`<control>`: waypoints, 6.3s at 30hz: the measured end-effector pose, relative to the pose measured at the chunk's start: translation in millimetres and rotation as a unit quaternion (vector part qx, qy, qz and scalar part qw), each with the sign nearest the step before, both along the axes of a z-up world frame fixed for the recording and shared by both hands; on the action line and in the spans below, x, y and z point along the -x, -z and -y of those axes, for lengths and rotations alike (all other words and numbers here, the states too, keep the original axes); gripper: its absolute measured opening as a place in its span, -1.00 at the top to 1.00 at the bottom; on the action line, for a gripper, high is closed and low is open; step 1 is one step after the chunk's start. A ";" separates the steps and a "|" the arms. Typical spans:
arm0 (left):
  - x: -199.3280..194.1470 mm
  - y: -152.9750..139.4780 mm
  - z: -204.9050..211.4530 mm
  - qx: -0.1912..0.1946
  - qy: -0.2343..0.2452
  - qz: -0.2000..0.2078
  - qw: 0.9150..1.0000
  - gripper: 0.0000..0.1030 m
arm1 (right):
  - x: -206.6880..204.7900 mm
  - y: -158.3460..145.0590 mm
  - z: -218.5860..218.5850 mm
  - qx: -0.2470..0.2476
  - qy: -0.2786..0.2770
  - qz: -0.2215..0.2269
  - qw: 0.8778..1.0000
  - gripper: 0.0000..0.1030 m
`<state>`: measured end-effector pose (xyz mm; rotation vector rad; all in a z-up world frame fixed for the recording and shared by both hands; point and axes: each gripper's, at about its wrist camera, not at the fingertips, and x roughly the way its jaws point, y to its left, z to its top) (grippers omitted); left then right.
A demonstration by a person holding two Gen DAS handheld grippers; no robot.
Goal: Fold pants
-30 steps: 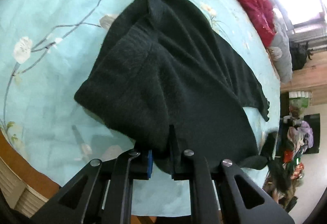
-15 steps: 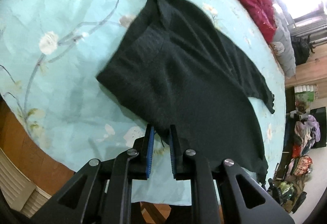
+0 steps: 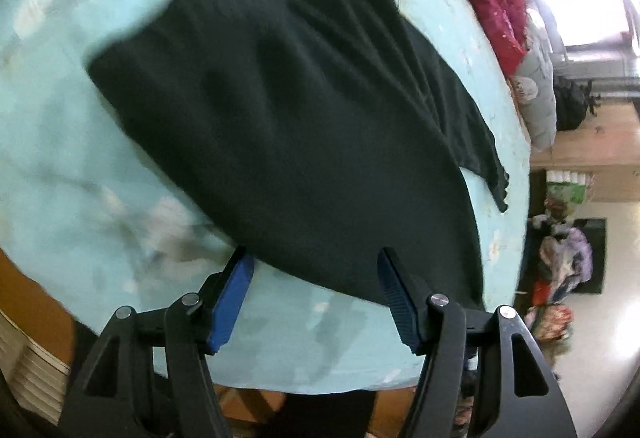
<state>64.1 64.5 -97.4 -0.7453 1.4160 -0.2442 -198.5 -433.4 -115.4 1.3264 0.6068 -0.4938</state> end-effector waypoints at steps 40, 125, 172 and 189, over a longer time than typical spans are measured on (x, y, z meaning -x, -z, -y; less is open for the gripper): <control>-11.9 -77.0 -86.1 -0.092 -0.001 0.134 0.987 -0.32 | -11.3 -81.5 33.5 0.195 -0.041 -0.109 0.974 0.26; -49.4 -75.6 -47.2 -0.175 0.055 0.235 0.955 0.93 | -120.2 -96.4 17.8 0.313 -0.162 -0.081 0.932 0.74; -51.6 -144.5 -50.2 -0.021 0.019 0.267 0.963 0.91 | -60.3 -127.3 1.4 0.161 -0.072 0.102 0.979 0.88; -0.2 1.3 -83.0 -0.050 -0.009 0.090 0.995 0.84 | -13.3 -19.6 -12.9 0.094 -0.075 0.004 0.993 0.82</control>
